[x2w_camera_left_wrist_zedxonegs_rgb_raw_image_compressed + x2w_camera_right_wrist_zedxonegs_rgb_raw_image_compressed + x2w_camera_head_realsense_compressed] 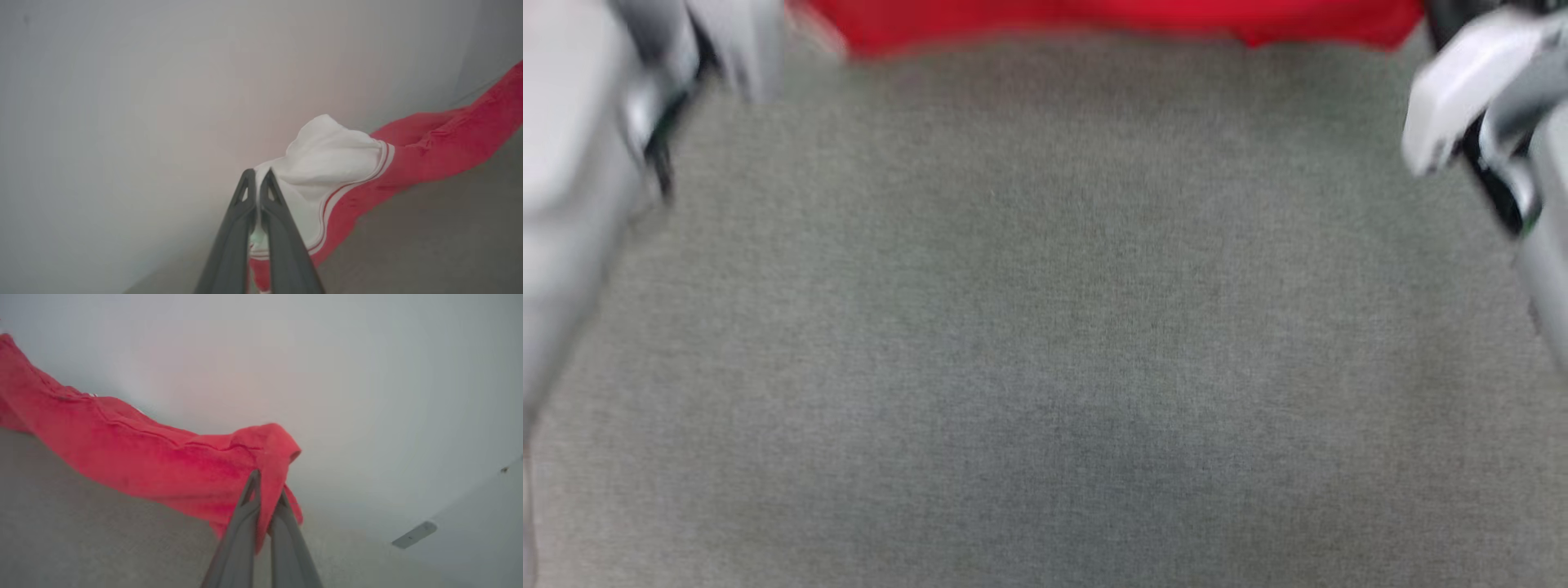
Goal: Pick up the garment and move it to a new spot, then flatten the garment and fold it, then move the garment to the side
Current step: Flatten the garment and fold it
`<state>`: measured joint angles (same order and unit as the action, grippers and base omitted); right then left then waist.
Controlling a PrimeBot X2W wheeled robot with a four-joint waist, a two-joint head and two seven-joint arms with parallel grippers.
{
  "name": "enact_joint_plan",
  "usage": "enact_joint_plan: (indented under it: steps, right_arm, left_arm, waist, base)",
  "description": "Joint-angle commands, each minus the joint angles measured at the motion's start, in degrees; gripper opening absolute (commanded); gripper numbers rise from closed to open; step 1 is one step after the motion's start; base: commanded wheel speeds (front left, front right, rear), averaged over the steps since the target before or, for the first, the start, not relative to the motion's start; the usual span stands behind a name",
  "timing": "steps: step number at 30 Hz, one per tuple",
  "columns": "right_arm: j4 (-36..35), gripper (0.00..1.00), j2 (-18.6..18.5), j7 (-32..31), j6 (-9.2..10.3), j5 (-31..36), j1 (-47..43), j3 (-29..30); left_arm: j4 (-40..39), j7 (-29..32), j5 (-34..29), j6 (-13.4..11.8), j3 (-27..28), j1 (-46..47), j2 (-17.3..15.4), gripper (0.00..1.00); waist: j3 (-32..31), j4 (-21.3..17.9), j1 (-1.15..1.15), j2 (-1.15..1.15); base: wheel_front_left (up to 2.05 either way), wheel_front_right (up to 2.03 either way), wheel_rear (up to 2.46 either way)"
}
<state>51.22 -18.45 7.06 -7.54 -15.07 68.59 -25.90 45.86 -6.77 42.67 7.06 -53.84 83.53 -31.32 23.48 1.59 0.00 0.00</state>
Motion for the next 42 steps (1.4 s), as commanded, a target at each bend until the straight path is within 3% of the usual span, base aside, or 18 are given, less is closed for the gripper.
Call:
enact_joint_plan:
  steps: [1,5,7,13,20,25,30,37,42]
  right_arm:
    - [-1.83,0.00,-0.85,-1.52,0.11,-3.91,-3.06,-1.30]
    - [-9.14,0.00,-5.07,-7.07,0.11,-12.04,-11.22,-5.60]
    - [-13.10,0.00,-7.66,-9.87,0.11,-15.91,-15.78,-6.81]
    - [-24.08,0.00,-13.76,-15.78,0.11,-22.87,-28.83,-6.39]
    - [-32.90,0.00,-17.12,-22.67,0.11,-27.65,-42.88,-3.50]
    - [-38.06,0.00,-18.42,-28.51,0.11,-29.86,-51.29,-1.72]
    - [-42.42,0.00,-19.28,-34.89,0.11,-32.15,-58.03,-0.47]
    - [-47.10,0.00,-19.78,-41.77,0.11,-34.33,-65.49,2.18]
    - [-50.21,0.00,-18.91,-41.61,0.11,-33.91,-67.13,5.86]
  left_arm:
    - [-1.85,1.67,0.94,0.08,-0.82,-3.94,-1.32,0.00]
    - [-9.69,7.39,4.34,-0.85,-2.72,-14.81,-5.65,0.00]
    - [-15.01,9.96,5.95,-2.62,-3.61,-20.49,-8.23,0.00]
    - [-33.48,17.50,11.99,-10.00,-5.74,-35.98,-17.72,0.00]
    - [-50.97,24.06,19.27,-18.72,-8.30,-49.05,-26.44,0.00]
    - [-58.39,25.82,24.15,-23.39,-9.69,-55.52,-28.95,0.00]
    - [-62.25,26.60,27.54,-26.34,-10.58,-59.40,-29.66,0.00]
    - [-64.03,26.77,30.61,-28.37,-10.86,-62.44,-30.04,0.00]
    - [-65.43,25.48,29.51,-29.18,-9.53,-61.26,-31.74,0.00]
  waist:
    - [-3.74,0.60,0.00,0.00]
    - [-6.64,0.43,0.00,0.00]
    - [-8.00,0.46,0.00,0.00]
    - [-10.55,0.32,0.00,0.00]
    - [-11.35,0.17,0.00,0.00]
    - [-11.51,0.18,0.00,0.00]
    - [-11.13,0.32,0.00,0.00]
    - [-10.41,0.52,0.00,0.00]
    - [-9.80,0.30,0.00,0.00]
  base:
    - [0.00,0.00,0.00]
    - [0.00,0.00,0.00]
    - [0.00,0.00,0.00]
    - [0.00,0.00,0.00]
    - [0.00,0.00,0.00]
    - [0.00,0.00,0.00]
    - [0.00,0.00,0.00]
    - [0.00,0.00,0.00]
    - [0.00,0.00,0.00]
